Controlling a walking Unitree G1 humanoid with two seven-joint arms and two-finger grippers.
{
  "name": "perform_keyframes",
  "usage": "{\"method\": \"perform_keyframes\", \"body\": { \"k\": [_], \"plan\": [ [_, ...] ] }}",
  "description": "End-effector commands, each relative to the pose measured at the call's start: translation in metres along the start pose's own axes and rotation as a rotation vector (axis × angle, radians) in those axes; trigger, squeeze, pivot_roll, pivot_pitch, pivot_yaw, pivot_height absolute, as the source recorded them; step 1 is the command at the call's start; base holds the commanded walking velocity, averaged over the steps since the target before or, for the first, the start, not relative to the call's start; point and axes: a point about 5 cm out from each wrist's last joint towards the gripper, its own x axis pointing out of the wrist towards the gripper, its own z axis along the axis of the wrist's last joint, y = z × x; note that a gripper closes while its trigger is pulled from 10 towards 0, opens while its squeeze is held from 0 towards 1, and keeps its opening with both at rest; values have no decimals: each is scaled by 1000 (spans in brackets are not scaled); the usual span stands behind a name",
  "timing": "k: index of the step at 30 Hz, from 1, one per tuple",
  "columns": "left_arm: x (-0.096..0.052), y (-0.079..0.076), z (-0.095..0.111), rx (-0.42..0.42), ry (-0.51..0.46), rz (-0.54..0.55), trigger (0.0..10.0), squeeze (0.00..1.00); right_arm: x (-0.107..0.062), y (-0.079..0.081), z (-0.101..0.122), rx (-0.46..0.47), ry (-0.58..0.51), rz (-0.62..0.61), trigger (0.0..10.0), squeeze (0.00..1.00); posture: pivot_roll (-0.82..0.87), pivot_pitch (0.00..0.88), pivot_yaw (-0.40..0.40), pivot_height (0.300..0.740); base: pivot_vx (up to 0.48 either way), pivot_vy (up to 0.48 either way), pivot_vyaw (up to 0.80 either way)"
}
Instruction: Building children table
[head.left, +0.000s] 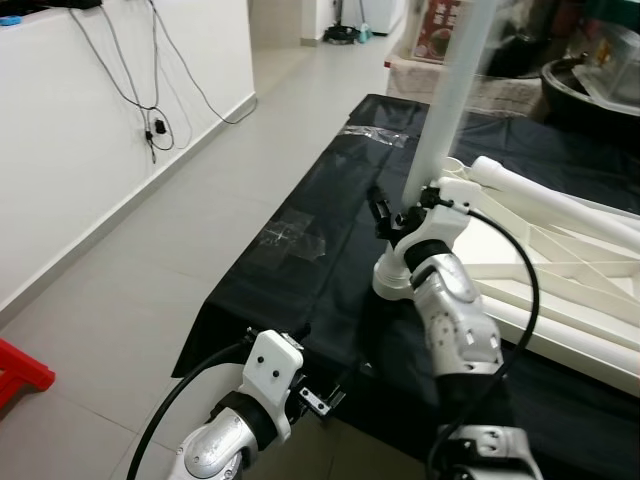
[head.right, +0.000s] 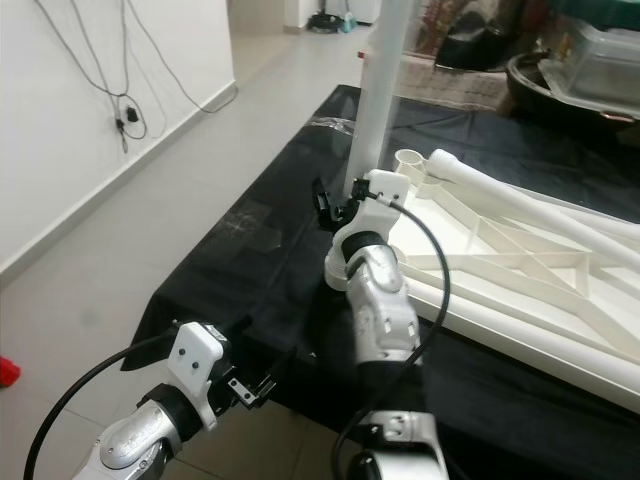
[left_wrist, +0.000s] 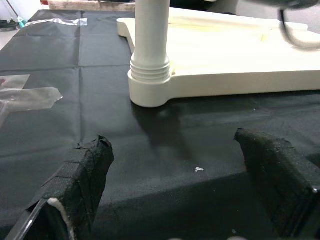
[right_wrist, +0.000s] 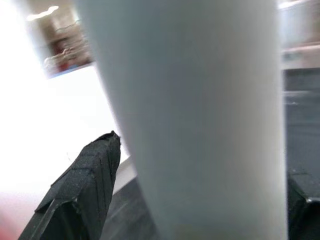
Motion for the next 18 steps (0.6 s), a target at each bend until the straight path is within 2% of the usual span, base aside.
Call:
{"method": "perform_keyframes", "body": {
  "k": [1, 4, 6, 7, 8, 11, 14, 15, 18],
  "plan": [
    [0, -1, -5, -10, 17, -4, 10000, 0, 5, 24, -13, 46, 90, 289, 10000, 0, 101, 107, -38, 740, 0, 0, 0],
    [0, -1, -5, -9, 16, -3, 10000, 0, 2, 26, -13, 21, 167, 552, 10000, 0, 113, 111, -38, 740, 0, 0, 0],
    [0, -1, -5, -9, 16, -3, 10000, 0, 2, 26, -13, 21, 167, 552, 10000, 0, 113, 111, -38, 740, 0, 0, 0],
    [0, -1, -5, -8, 16, -2, 10000, 0, 3, 27, -13, 17, 184, 610, 10000, 0, 113, 111, -38, 740, 0, 0, 0],
    [0, -1, -5, -8, 16, -2, 10000, 0, 3, 27, -13, 17, 184, 610, 10000, 0, 113, 111, -38, 740, 0, 0, 0],
    [0, -1, -4, -10, 13, 3, 10000, 0, 18, 35, -6, 35, 167, 760, 10000, 0, 128, 119, -43, 740, 0, 0, 0],
    [0, -1, -4, -10, 13, 3, 10000, 0, 20, 36, -4, 42, 159, 789, 10000, 0, 128, 119, -43, 740, 0, 0, 0],
    [0, -1, -3, -10, 12, 3, 10000, 0, 22, 38, -3, 41, 151, 814, 0, 0, 132, 124, -41, 740, 0, 0, 0],
    [-1, -2, -2, -11, 8, 3, 10000, 0, 24, 42, -4, 29, 144, 839, 0, 0, 135, 127, -45, 740, 0, 0, 0]
  ]
}}
